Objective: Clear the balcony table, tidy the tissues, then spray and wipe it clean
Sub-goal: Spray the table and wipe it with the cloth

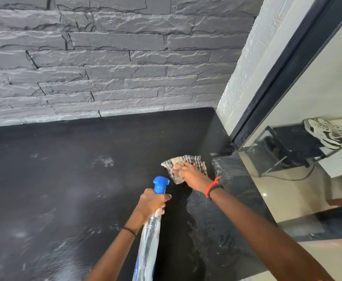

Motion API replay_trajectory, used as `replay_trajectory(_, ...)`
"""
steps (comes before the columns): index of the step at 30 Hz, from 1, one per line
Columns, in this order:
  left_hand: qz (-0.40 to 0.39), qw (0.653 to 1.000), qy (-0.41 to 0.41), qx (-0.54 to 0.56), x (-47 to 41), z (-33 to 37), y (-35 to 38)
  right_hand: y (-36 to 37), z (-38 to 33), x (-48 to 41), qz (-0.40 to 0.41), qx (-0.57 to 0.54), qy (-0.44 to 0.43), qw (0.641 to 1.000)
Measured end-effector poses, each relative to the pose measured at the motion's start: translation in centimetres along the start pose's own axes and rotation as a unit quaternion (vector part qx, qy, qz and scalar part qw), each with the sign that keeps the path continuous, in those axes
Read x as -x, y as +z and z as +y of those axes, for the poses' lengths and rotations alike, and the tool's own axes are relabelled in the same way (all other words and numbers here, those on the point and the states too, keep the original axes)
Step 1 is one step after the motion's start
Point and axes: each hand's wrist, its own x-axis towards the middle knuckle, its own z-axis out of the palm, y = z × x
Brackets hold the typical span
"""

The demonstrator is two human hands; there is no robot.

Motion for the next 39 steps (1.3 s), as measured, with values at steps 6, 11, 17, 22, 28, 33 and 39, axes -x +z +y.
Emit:
replay_trajectory(6,0.004,1.0,0.009,0.013,-0.1,0.3,-2.1,4.4,-3.9,9.4,-0.03,0.055,-0.103,0.993)
replay_trajectory(11,-0.014,0.999,0.01,0.033,0.5,-0.6,-2.8,3.6,1.3,8.9,-0.035,0.056,0.013,0.998)
replay_trajectory(17,0.011,0.999,0.013,0.042,0.7,-1.2,-3.2,0.7,-4.2,4.6,0.002,-0.01,0.073,0.997)
replay_trajectory(22,0.008,0.998,0.011,0.057,1.4,-0.9,-3.0,4.1,-6.8,8.8,0.019,0.023,-0.046,0.999)
replay_trajectory(28,0.003,0.998,0.017,0.056,2.1,-0.9,-2.4,5.0,-0.6,12.6,-0.056,0.044,-0.038,0.997)
replay_trajectory(33,0.014,0.998,0.014,0.054,2.9,-1.8,-1.7,1.7,-3.2,9.3,-0.015,-0.005,0.067,0.998)
replay_trajectory(39,0.013,0.999,0.015,0.036,4.4,-2.9,-0.2,2.8,-8.4,11.0,-0.011,0.035,-0.007,0.999)
